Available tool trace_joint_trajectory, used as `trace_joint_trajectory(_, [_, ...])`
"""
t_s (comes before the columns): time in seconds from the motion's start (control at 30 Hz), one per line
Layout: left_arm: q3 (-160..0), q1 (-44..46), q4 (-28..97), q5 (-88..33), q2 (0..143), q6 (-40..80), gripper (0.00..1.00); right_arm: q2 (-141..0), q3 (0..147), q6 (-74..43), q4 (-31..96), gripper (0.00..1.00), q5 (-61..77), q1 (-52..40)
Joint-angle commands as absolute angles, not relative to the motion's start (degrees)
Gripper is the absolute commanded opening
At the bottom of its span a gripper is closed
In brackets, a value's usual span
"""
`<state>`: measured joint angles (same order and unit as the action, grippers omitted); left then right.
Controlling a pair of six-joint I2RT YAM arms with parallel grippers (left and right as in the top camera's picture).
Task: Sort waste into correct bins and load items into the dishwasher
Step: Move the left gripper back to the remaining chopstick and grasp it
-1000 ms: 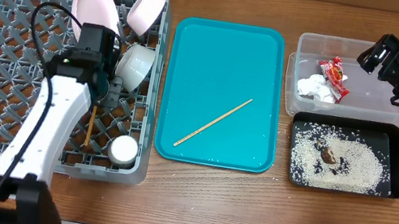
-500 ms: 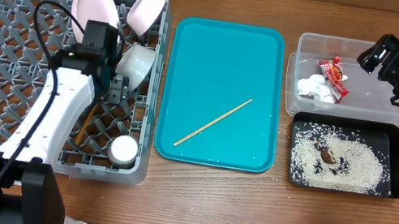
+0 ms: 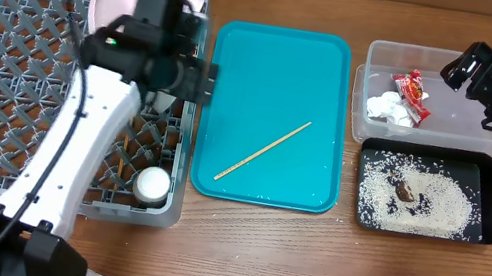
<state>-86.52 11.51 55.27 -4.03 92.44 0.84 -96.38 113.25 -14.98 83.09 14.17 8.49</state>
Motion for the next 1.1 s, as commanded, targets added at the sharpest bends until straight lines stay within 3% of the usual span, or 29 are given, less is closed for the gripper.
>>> trace_joint_trajectory(0.0, [-87.0,15.9,54.9,-15.2,95.0,-4.5,1.0,-95.5,114.4,-15.0,82.8,1.0,14.2,8.3])
trace_joint_trajectory(0.03, [-87.0,17.0,55.3,-14.7,95.9,-5.8,1.0,-95.5,114.4,-15.0,82.8,1.0,14.2,8.3])
trace_joint_trajectory(0.13, [-87.0,20.2,56.5,-11.4,99.7,-8.5,0.87,-95.5,114.4,-15.0,82.8,1.0,14.2,8.3])
trace_joint_trajectory(0.57, [-87.0,28.6,56.9,-5.1,116.0,-16.1,0.71,-95.5,114.4,-15.0,82.8,1.0,14.2,8.3])
trace_joint_trajectory(0.63, [-87.0,28.7,56.9,-5.1,116.8,-16.1,0.61,-95.5,114.4,-15.0,82.8,1.0,14.2,8.3])
trace_joint_trajectory(0.7, [-87.0,28.6,56.7,-5.1,116.9,-16.2,0.57,-95.5,114.4,-15.0,82.8,1.0,14.2,8.3])
trace_joint_trajectory(1.07, [-86.1,29.5,53.7,-5.0,116.9,-16.3,0.54,-95.5,114.4,-15.0,82.8,1.0,14.2,8.3])
